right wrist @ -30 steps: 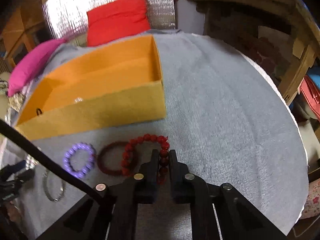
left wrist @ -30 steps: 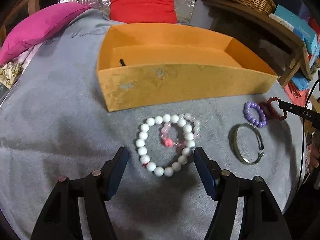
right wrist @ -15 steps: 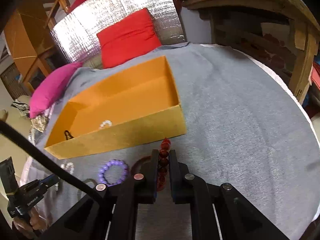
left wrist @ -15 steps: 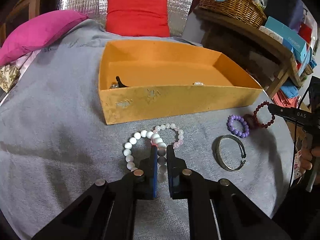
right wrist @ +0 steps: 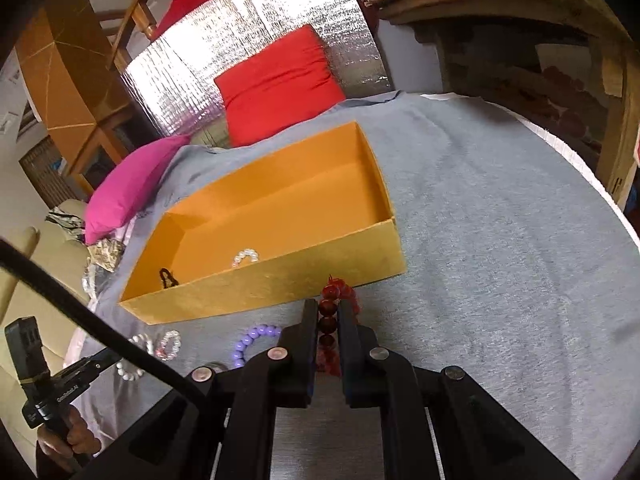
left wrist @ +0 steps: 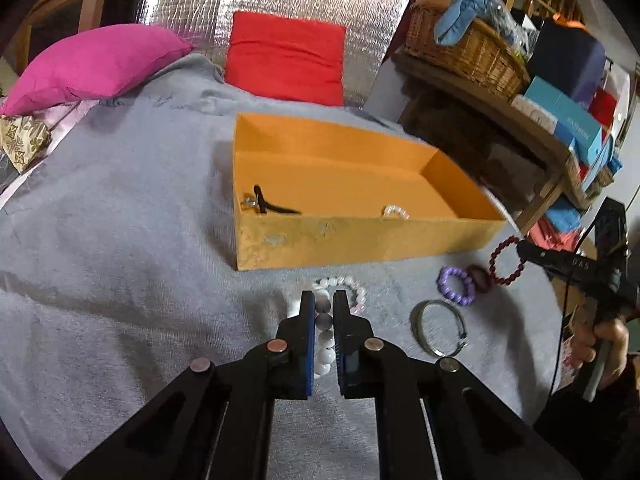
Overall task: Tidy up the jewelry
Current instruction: 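Carry white bracelet in left tool while right tool carries red bracelet into box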
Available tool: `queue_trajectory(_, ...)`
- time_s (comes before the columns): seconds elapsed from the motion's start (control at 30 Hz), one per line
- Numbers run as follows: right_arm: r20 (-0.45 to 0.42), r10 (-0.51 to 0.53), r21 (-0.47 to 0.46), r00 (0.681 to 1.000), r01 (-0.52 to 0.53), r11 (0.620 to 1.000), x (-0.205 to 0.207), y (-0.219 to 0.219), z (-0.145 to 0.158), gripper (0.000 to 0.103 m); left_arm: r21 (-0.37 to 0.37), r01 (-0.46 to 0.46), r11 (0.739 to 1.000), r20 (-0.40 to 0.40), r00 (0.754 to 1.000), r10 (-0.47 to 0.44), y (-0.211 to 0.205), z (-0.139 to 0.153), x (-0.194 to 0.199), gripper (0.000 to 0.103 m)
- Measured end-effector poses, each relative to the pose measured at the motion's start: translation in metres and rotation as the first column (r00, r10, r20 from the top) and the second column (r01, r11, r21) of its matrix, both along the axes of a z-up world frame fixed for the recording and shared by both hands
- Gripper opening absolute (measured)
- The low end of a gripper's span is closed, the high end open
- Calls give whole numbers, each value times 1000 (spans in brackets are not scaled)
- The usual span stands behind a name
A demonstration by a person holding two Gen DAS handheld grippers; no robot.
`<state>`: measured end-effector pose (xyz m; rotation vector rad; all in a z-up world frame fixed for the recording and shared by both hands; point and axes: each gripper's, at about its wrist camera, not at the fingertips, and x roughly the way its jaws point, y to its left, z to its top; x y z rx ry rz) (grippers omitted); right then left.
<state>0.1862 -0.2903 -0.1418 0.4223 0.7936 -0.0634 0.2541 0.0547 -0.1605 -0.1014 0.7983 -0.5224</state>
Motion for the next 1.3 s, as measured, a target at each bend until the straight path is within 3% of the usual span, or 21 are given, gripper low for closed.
queue_trajectory(0.57,206,79,60,975,-93,994,-1,26,41,11,-124,83,989,104,992,-71,-20,53,-10,9)
queue_trajectory(0.67,244,89,75,966,-110,991,10,28,50,11,-144,102,984,136,987,-82,-31,73,0,9)
queue_trajectory(0.83,247,72,114,966,-103,988,38,28,50,11,-113,99,989,186,980,-77,-63,100,37,9)
queue_trajectory(0.97,203,66,127,977,-93,988,73,27,36,11,-78,78,994,165,984,-65,-82,83,65,9)
queue_trajectory(1.13,113,58,144,992,-74,987,109,20,4,11,-50,38,998,44,998,-36,-99,41,107,9)
queue_trajectory(1.3,76,65,130,995,-75,989,129,20,-10,11,-30,19,999,7,1000,-19,-105,23,125,9)
